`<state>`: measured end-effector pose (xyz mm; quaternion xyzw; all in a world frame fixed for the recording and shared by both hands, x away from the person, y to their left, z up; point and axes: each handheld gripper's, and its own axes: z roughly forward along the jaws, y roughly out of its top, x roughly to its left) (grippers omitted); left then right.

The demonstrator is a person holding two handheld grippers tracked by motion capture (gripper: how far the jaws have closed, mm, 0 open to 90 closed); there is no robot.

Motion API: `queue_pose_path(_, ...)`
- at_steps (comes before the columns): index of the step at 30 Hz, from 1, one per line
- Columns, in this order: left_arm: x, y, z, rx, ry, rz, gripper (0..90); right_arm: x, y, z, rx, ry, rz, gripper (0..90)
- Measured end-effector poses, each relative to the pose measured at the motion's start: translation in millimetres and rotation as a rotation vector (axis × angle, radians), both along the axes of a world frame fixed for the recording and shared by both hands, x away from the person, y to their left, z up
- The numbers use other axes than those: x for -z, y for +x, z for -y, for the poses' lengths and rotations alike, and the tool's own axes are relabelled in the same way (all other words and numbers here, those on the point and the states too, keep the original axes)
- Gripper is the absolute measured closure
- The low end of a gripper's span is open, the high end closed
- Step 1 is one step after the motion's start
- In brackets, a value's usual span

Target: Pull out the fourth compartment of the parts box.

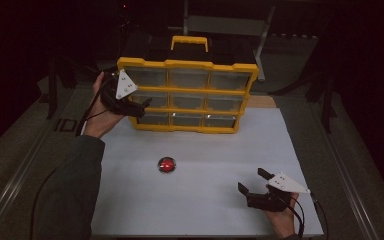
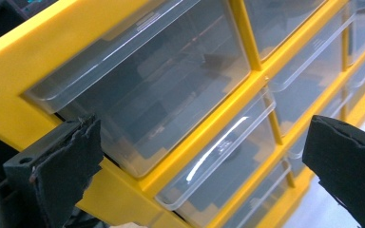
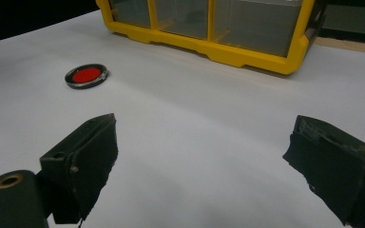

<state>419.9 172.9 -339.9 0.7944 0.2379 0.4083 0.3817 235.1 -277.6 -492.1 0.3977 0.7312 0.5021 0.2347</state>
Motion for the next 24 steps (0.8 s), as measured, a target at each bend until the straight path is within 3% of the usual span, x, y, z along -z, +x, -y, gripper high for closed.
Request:
queue_pose_path(5, 1.6, 0.3, 5.0, -0.007, 0.041, 0.022, 0.0, 0.2, 0.0, -0.2, -0.001, 0.004, -0.002, 9.0)
queue_pose_path(15, 12.4, 4.2, 15.5, -0.017, 0.177, 0.057, 0.0, 0.4, 0.1, -0.5, 0.001, 0.004, -0.003, 9.0)
queue_pose_path(23, 21.7, 5.7, 23.1, -0.034, 0.314, 0.083, 0.0, 0.7, 0.2, -0.8, 0.0, 0.002, -0.004, 9.0)
queue_pose_path(24, 22.6, 6.0, 23.9, -0.034, 0.315, 0.082, 0.0, 0.6, 0.2, -0.7, -0.001, 0.001, -0.003, 9.0)
